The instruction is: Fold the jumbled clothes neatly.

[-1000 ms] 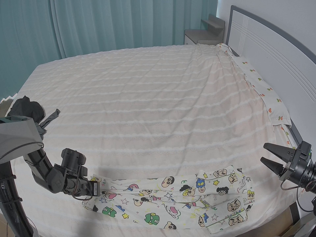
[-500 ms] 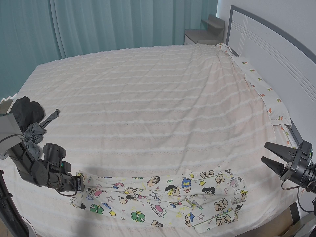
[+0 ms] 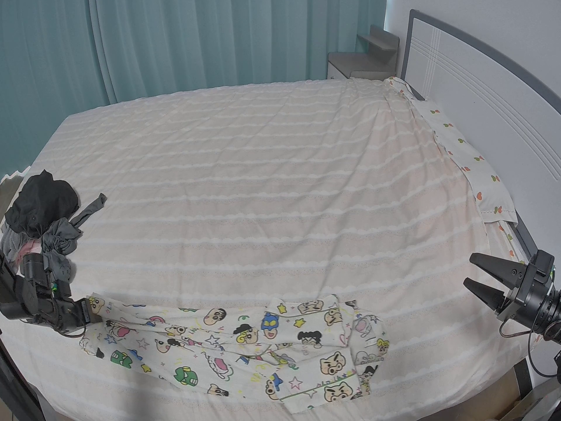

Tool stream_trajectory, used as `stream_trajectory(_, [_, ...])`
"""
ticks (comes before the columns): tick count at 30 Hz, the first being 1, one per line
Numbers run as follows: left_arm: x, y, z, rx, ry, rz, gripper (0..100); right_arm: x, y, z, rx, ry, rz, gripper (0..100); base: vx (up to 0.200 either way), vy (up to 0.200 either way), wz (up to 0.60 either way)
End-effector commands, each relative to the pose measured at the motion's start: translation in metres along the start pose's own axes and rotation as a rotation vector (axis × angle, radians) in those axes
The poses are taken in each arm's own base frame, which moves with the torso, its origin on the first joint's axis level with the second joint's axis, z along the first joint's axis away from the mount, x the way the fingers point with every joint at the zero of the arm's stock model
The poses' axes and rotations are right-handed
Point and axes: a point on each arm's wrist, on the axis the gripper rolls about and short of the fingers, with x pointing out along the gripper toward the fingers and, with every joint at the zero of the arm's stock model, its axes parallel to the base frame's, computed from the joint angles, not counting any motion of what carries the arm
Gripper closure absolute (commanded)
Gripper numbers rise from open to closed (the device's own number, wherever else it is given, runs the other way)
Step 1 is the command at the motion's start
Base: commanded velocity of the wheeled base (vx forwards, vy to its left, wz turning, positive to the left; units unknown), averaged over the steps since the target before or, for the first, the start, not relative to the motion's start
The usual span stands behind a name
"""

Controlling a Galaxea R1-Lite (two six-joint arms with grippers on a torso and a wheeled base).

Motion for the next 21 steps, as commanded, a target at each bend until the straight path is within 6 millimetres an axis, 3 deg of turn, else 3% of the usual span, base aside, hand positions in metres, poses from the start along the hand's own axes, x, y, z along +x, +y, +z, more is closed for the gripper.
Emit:
stream_trajectory(1, [-0.019,0.047,0.013,-0.114,-0.099,0.015,100,-0.002,-0.003,-0.004,0.012,0.012,-0.015,0,0.0,0.0,0.0])
stream_trajectory(7, [-0.039,0.081,0.03,-0.221,-0.132,0.005,100,-0.001,-0.003,-0.004,0.014,0.013,-0.016,0,0.0,0.0,0.0])
stream_trajectory(11, [-0.055,0.086,0.039,-0.262,-0.13,-0.044,100,-0.001,-0.003,-0.004,0.012,0.013,-0.016,0,0.0,0.0,0.0])
stream_trajectory(16, [-0.071,0.055,0.039,-0.243,-0.072,-0.048,100,-0.001,-0.003,-0.004,0.012,0.013,-0.016,0,0.0,0.0,0.0])
stream_trajectory(21, [-0.096,-0.016,0.03,-0.159,-0.014,-0.123,100,-0.001,-0.004,-0.004,0.016,0.014,-0.018,0,0.0,0.0,0.0])
